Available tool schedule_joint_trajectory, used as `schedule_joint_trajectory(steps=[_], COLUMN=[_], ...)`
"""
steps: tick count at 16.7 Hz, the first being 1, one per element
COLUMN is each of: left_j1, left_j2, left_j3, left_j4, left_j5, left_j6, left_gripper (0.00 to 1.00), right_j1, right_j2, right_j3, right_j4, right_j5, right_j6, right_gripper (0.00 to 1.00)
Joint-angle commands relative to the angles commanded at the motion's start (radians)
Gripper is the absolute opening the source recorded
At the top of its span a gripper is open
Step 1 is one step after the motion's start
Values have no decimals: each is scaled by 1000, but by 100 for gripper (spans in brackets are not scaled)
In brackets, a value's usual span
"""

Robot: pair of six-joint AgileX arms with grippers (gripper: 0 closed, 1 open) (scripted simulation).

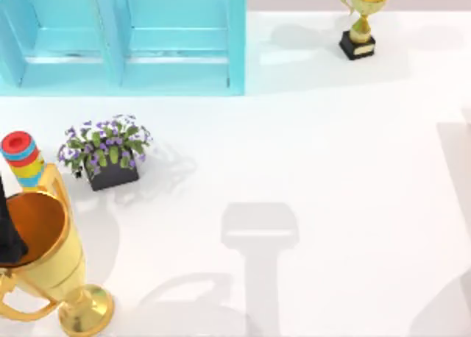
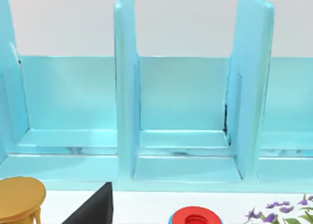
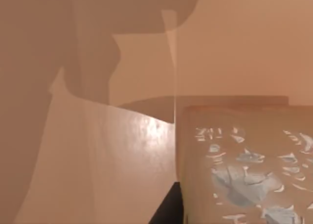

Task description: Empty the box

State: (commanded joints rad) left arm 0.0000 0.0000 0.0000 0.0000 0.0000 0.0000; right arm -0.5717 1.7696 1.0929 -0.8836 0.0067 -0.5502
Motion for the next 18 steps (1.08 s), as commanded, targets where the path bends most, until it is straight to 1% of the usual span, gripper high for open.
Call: schedule_joint_trajectory(steps=[2,7,9,11,16,18], left_j1=[0,0,0,0,0,0], left_j2=[0,0,0,0,0,0], left_j3=[0,0,0,0,0,0], left_j4=[0,0,0,0,0,0], left_j5=[0,0,0,0,0,0], left_j6=[0,0,0,0,0,0], left_gripper=[100,100,100,100,100,100], right_j1=[-1,-6,-6,-6,-2,32], right_j2=[-12,-68,-91,-102,-97,-68], right_j3=[64,271,336,368,369,398], right_j4=[-78,-362,-439,-473,-473,-474], right_j5=[0,0,0,0,0,2], right_j6=[-3,-5,-5,-4,0,33], right_gripper=[0,0,0,0,0,0])
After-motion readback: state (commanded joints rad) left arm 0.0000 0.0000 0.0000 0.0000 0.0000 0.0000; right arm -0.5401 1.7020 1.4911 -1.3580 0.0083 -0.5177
